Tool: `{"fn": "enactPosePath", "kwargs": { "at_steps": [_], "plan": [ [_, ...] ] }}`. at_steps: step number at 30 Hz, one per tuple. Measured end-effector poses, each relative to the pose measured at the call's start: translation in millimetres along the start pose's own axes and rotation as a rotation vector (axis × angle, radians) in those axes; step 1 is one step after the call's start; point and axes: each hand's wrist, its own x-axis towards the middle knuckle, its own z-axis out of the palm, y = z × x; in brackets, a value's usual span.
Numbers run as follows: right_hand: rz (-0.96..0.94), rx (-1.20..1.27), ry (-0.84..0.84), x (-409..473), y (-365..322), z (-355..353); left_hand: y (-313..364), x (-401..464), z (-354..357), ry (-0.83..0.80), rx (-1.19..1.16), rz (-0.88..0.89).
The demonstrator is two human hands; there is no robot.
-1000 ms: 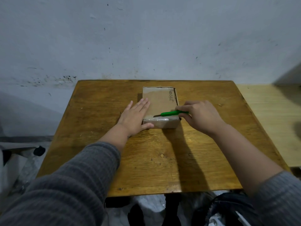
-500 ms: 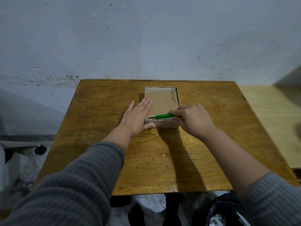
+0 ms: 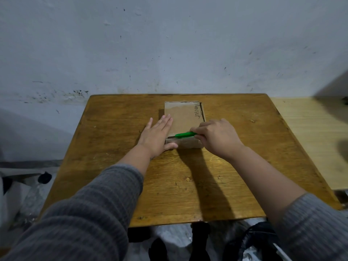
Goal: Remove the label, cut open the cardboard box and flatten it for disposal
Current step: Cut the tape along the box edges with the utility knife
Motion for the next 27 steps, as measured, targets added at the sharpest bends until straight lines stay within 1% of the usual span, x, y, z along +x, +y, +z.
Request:
{"fn": "enactPosePath", "kwargs": {
  "at_steps": [6,12,15,18,22,27],
  "plan": [
    [0.025,-0.080,-0.026,0,-2,-4,1,-1,-4,-0.021,-0.013,0.002],
    [0.139,-0.066,-0.081,-10,24,-5,-1,-2,-3,-0.013,-0.014,0.013],
    [0.177,-0.076,-0.101,-11,27,-9,-1,-2,-3,-0.009,0.006,0.006],
    [0.177,-0.113,-0.094,-8,20,-12,5,3,-5,0.008,0.046,0.019],
    [0.165,-0.147,-0.066,-7,12,-13,25,19,-5,-0.009,0.026,0.086],
    [0.189,-0.119,-0.080,-18,25,-12,28,25,2,-0.007,0.016,0.116]
  ]
}}
